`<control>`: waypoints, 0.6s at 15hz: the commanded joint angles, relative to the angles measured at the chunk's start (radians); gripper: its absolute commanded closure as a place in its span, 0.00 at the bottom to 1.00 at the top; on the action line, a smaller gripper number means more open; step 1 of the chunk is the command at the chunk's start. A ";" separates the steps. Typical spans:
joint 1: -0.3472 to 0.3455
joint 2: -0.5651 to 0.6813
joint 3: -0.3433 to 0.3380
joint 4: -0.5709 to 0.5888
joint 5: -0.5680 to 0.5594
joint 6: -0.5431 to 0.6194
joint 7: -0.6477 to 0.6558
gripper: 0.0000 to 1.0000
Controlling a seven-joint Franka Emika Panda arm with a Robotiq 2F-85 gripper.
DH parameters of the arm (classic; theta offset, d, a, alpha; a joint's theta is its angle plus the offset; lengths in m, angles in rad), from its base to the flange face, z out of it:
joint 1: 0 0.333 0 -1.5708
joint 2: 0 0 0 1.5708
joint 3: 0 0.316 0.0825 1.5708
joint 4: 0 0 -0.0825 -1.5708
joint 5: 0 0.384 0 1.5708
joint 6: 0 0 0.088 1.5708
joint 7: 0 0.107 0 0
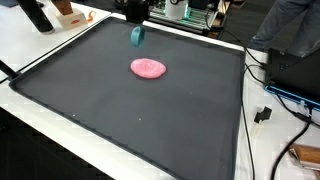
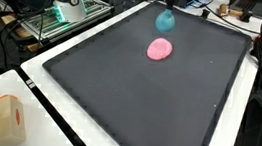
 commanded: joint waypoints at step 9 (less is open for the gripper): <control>0.134 0.102 0.129 0.156 -0.540 -0.324 0.523 0.75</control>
